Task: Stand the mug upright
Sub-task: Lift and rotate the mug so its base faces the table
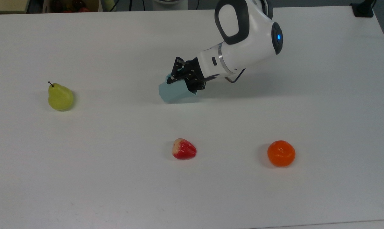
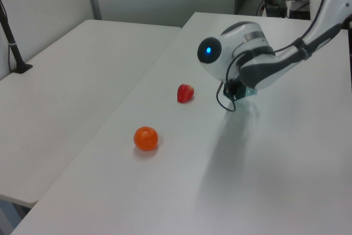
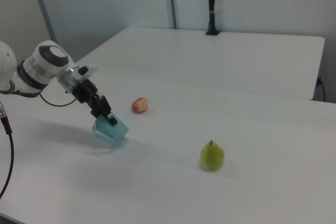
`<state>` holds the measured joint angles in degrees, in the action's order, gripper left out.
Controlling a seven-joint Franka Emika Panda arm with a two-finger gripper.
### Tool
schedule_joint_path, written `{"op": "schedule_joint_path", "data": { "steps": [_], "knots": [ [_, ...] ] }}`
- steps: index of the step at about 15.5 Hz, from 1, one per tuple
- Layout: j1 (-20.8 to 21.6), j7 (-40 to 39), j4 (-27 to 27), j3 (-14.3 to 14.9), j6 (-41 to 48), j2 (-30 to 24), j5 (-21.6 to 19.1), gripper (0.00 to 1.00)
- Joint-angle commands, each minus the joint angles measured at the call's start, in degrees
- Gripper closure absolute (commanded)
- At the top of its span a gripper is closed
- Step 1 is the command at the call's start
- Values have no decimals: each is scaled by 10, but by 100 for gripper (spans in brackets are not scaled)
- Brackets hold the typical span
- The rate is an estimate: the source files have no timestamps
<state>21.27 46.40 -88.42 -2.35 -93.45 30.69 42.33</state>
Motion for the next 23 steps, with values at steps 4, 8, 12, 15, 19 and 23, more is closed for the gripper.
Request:
{"op": "schedule_joint_path", "data": {
  "steps": [4, 8, 12, 15, 19, 23],
  "knots": [
    [-28, -145, -13, 3, -16, -63, -133, 97],
    [-39, -234, -15, 3, -83, -67, -260, 97],
    [-47, -285, -41, 3, -172, -64, -344, 96],
    [-57, -331, -46, 3, -201, -57, -400, 89],
    [-70, -366, -44, 4, -198, -57, -415, 41],
    [-76, -366, -40, 5, -178, -66, -407, 0]
  ]
}}
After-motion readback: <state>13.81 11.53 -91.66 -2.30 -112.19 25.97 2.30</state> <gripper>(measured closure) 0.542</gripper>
